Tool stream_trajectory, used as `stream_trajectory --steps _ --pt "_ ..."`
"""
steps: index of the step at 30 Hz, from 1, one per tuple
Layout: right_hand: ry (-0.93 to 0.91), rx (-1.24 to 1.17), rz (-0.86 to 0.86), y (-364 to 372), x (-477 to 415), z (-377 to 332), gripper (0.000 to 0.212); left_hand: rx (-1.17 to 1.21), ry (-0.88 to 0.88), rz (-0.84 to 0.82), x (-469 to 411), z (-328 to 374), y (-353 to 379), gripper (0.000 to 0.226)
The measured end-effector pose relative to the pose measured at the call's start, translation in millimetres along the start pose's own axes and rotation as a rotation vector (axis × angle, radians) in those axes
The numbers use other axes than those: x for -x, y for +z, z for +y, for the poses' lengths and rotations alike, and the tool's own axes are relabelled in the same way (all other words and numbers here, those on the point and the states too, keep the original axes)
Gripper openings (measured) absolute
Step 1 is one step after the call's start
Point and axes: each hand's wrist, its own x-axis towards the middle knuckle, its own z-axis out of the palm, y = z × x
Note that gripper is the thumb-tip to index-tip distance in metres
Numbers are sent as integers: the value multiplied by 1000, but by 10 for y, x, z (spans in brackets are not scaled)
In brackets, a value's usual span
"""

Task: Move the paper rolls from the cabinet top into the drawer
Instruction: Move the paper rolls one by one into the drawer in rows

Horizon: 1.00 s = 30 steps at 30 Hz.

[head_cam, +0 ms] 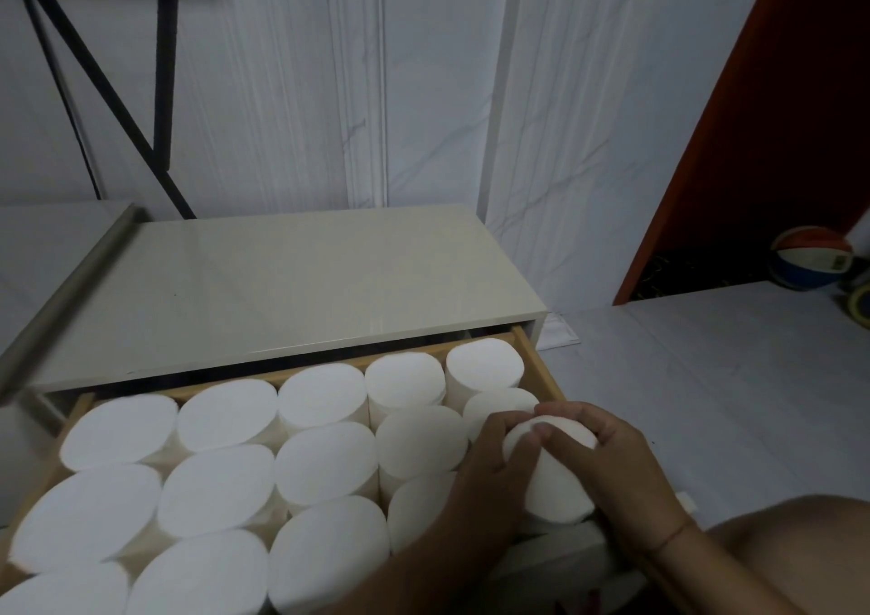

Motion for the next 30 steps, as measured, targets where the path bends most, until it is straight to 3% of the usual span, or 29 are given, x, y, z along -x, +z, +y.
stream_trajectory --steps 23,30 --pt "-24 -187 4 -9 11 79 21 -17 31 47 44 49 27 14" --pt "-77 -33 17 19 53 101 22 -67 13 33 97 97 -11 16"
